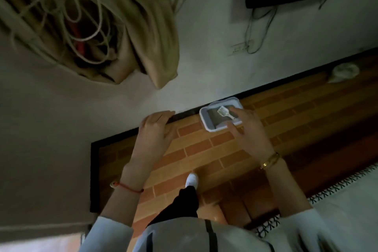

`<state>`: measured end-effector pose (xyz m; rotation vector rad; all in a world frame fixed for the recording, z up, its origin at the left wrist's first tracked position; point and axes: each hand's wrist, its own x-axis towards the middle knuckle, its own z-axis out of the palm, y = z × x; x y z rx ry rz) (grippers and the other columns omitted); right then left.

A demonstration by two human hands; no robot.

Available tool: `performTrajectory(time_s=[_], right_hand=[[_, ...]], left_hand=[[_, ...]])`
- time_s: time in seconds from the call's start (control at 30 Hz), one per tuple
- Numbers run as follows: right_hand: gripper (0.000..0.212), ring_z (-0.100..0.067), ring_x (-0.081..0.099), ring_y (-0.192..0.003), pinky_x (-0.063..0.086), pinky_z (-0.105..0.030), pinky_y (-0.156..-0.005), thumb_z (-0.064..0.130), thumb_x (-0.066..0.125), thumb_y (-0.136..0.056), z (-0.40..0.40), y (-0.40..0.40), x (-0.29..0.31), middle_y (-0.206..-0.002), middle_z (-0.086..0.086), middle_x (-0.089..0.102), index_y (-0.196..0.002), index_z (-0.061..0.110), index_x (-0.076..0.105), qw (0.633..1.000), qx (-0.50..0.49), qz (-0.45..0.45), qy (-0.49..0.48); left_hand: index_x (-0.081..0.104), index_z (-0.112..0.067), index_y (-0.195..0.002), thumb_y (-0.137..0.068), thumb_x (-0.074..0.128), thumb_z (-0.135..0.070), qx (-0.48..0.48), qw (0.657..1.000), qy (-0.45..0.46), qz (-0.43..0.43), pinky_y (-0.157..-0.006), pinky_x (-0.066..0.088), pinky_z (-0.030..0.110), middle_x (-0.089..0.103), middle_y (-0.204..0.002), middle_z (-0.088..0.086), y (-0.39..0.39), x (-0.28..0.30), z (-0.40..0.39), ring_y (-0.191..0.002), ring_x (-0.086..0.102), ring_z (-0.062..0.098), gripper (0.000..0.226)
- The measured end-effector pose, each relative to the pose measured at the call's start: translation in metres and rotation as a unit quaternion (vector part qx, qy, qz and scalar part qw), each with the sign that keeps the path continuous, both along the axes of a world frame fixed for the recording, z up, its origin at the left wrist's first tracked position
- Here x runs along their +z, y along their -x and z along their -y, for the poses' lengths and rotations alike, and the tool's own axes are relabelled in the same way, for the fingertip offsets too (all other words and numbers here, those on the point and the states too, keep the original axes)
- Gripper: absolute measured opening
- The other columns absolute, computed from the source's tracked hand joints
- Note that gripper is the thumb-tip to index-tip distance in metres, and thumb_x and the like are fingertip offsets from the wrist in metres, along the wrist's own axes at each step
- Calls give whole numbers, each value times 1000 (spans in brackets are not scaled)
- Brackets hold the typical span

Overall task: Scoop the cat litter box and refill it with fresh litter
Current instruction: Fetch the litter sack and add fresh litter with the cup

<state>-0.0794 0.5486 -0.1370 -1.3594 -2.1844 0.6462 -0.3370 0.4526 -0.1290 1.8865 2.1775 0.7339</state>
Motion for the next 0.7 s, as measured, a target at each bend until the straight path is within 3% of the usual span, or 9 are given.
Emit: performTrajectory(time_s=[0.3,0.4,0.5,0.6,0.7], right_hand=[[44,-15,45,-123,25,-17,-98,39,49,-94,-133,-11,13,-131,5,54,-134,22,49,988,-146,57,-9],[42,-18,43,-125,30,-22,-101,30,55,-94,-157,-27,16,-132,1,55,-134,20,49,979,-197,55,-6],[45,-18,40,-128,36,-33,-106,34,53,-94,-179,-50,15,-133,2,54,-137,22,46,967,-249,51,8],[44,-16,37,-129,32,-29,-106,35,52,-95,-202,-81,9,-133,3,53,-137,22,46,955,-292,47,18],[46,-16,37,-130,35,-32,-108,36,51,-95,-228,-118,4,-134,3,52,-138,20,45,944,-328,43,22]], left_hand=[[59,-15,-127,-92,43,-40,-172,985,-17,13,-102,43,44,62,-127,3,-3,12,-223,-117,56,20,46],[59,-18,-127,-92,46,-39,-223,975,-18,9,-101,43,43,62,-126,2,-22,9,-276,-116,57,20,43],[60,-16,-125,-91,51,-34,-274,962,-9,11,-102,40,32,64,-124,3,-52,9,-322,-112,58,19,40],[63,-12,-121,-89,54,-28,-321,947,-3,11,-95,37,22,67,-118,4,-90,9,-366,-107,61,20,37],[61,-15,-124,-91,50,-35,-359,933,7,23,-99,42,30,65,-122,3,-133,3,-411,-110,60,19,40]])
